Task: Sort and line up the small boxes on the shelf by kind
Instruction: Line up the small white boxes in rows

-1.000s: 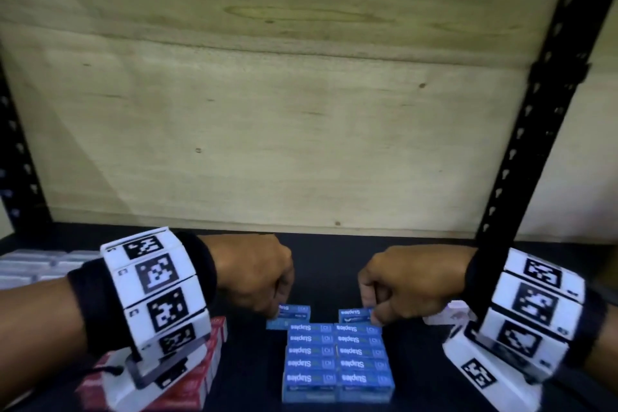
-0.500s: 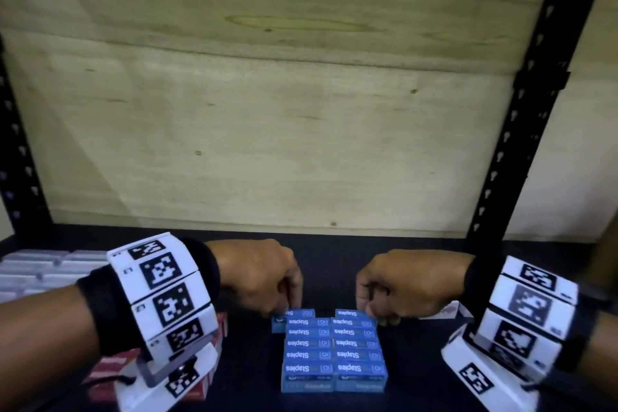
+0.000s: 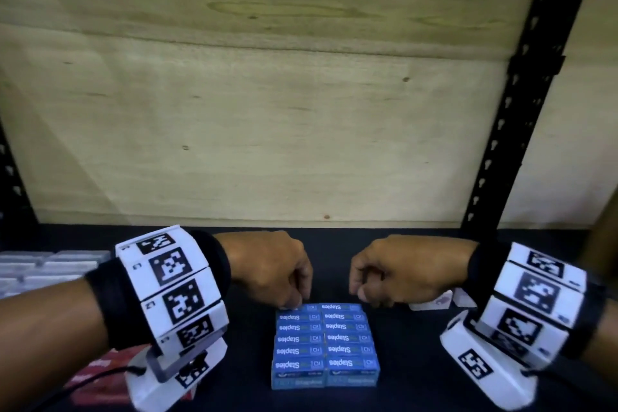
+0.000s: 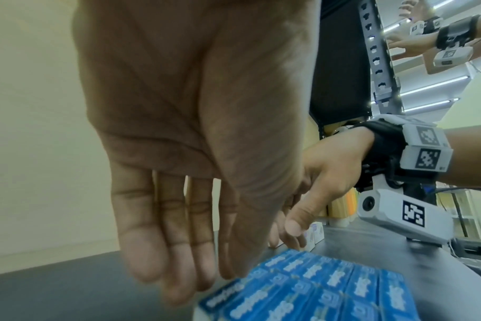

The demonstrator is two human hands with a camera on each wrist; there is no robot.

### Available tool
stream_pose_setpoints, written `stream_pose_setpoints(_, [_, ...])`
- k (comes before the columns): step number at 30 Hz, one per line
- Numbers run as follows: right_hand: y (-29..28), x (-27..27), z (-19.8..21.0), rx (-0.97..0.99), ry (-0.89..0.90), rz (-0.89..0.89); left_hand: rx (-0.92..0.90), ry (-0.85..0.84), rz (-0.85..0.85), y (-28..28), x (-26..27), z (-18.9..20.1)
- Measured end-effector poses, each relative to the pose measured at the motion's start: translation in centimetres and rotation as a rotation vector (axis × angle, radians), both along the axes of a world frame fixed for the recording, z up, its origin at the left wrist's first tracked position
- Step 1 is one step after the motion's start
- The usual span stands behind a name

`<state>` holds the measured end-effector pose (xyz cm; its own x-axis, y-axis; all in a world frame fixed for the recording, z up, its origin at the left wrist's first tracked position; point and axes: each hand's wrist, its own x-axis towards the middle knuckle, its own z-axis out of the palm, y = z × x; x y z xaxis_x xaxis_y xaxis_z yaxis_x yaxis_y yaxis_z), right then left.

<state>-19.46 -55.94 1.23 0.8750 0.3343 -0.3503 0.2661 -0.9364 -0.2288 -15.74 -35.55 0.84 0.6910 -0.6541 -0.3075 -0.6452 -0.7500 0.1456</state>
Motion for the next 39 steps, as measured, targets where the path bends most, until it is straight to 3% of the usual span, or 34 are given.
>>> stream_pose_setpoints(5, [-5.0,-0.6,2.1,-0.128,-0.126,-0.149,-0.035,-0.136,-0.052,-3.2,-0.1,1.0])
stream_pose_setpoints(14, [-12.6,-2.6,1.8,-0.316,-0.142,-0.338,-0.028,-0.214,-0.202,-12.5,-0.7,1.1])
stream_pose_setpoints(26, [-13.7,-1.8,-1.4,-0.338,-0.092,-0.307,0.222,-0.248,-0.242,-17.6,-1.1,0.2])
stream_pose_setpoints(39, [-13.4,-6.9,-1.2,-0.242,-0.077,-0.193,0.224,-0.13,-0.306,-15.6,-4.6,0.0])
